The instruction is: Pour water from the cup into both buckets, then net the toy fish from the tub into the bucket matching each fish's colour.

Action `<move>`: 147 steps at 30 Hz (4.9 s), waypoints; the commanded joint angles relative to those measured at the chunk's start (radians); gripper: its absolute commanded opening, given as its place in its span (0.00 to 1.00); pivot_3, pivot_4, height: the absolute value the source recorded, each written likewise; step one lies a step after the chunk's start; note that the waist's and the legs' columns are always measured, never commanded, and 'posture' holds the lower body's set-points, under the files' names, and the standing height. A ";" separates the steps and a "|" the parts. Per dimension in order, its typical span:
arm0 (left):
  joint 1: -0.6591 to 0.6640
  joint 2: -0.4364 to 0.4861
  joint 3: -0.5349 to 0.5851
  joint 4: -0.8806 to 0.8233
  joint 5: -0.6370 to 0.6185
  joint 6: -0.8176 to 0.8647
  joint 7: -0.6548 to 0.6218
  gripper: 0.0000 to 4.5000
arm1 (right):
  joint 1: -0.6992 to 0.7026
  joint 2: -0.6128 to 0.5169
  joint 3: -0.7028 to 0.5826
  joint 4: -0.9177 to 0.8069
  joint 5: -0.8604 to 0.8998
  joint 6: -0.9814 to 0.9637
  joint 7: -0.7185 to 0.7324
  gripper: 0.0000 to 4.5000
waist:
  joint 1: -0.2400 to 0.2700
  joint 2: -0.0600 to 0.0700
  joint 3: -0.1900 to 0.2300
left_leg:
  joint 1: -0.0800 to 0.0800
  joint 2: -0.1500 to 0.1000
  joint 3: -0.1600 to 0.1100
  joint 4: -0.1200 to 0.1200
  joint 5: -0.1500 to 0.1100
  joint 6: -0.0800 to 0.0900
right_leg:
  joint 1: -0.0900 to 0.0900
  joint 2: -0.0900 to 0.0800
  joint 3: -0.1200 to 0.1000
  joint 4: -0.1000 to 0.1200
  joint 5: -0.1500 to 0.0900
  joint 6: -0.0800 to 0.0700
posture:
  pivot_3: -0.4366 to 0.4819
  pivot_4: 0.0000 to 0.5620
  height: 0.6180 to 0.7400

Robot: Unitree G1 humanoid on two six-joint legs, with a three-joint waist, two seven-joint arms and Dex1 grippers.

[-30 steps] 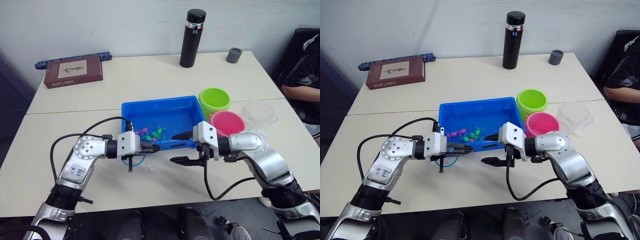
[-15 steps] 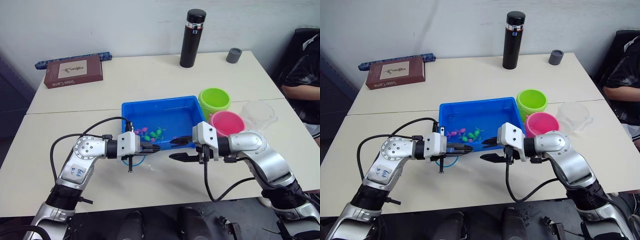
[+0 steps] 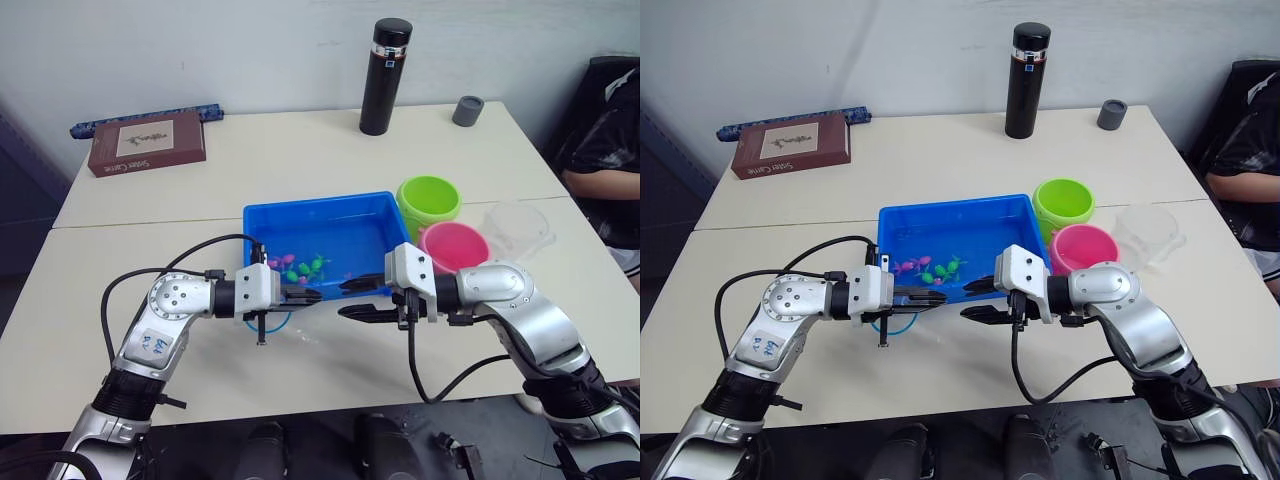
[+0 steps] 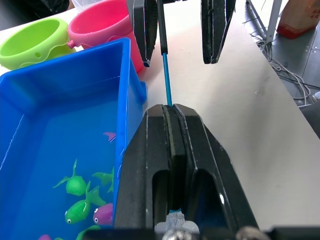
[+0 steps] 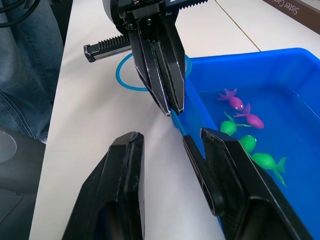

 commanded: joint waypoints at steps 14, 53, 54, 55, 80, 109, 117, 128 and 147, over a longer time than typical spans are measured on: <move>0.015 -0.007 0.000 -0.046 -0.006 -0.009 0.009 0.00 | -0.024 -0.005 -0.019 -0.044 0.019 -0.005 0.007 0.01 | 0.000 0.000 0.000 | 0.000 0.000 0.000 0.000 0.000 0.000 | 0.000 0.000 0.000 0.000 0.000 0.000 | 0.48 0.27 1.00; -0.103 -0.071 0.255 -0.179 -0.121 0.261 0.362 0.56 | -0.014 -0.005 -0.070 0.083 -0.016 -0.087 -0.037 0.00 | 0.001 0.000 0.000 | 0.001 0.000 0.000 0.002 0.000 0.000 | 0.000 0.000 0.001 0.002 0.000 0.000 | 0.48 0.27 1.00; -0.106 -0.074 0.272 -0.174 -0.122 0.274 0.386 0.56 | -0.021 -0.004 -0.078 0.080 -0.011 -0.081 -0.042 0.00 | 0.001 0.000 0.000 | 0.001 0.000 0.000 0.003 0.000 0.000 | 0.000 0.000 0.001 0.002 0.000 0.000 | 0.48 0.27 1.00; -0.109 -0.077 0.287 -0.170 -0.123 0.288 0.407 0.56 | -0.027 -0.002 -0.085 0.078 -0.007 -0.075 -0.047 0.00 | 0.000 0.000 0.000 | 0.001 0.000 0.000 0.003 0.000 0.000 | 0.000 0.000 0.001 0.002 0.000 0.000 | 0.48 0.27 1.00; 0.225 -0.128 0.233 -0.326 -0.102 0.372 0.518 0.56 | -0.248 -0.080 -0.107 0.683 -0.238 -0.650 0.063 0.00 | -0.001 -0.001 0.000 | 0.002 0.000 0.004 0.001 0.000 0.000 | 0.000 0.000 0.004 0.001 0.000 0.001 | 0.48 0.27 1.00; 0.238 -0.168 0.162 -0.380 -0.087 0.347 0.521 0.56 | -0.430 -0.068 -0.041 0.939 -0.290 -0.755 0.313 0.00 | -0.003 -0.001 0.000 | 0.003 0.000 0.005 0.001 0.001 0.000 | 0.000 0.000 0.006 0.001 0.001 0.001 | 0.48 0.27 1.00; 0.238 -0.176 0.149 -0.384 -0.082 0.349 0.529 0.56 | -0.500 -0.048 -0.009 1.012 -0.326 -0.725 0.352 0.00 | -0.003 -0.001 0.000 | 0.003 0.000 0.005 0.001 0.000 0.000 | 0.000 0.000 0.006 0.001 0.001 0.001 | 0.48 0.27 1.00; 0.243 -0.180 0.140 -0.387 -0.074 0.343 0.538 0.56 | -0.557 -0.024 0.034 1.143 -0.384 -0.775 0.387 0.00 | -0.004 -0.001 0.000 | 0.003 0.000 0.005 0.001 0.001 -0.001 | 0.000 0.000 0.006 0.001 0.001 0.001 | 0.48 0.27 1.00; 0.242 -0.194 0.137 -0.386 -0.065 0.339 0.539 0.56 | -0.602 0.023 0.006 1.101 -0.316 -0.433 0.492 0.00 | -0.003 -0.001 0.000 | 0.003 0.000 0.005 0.001 0.001 -0.001 | 0.000 0.000 0.006 0.001 0.001 0.001 | 0.48 0.27 1.00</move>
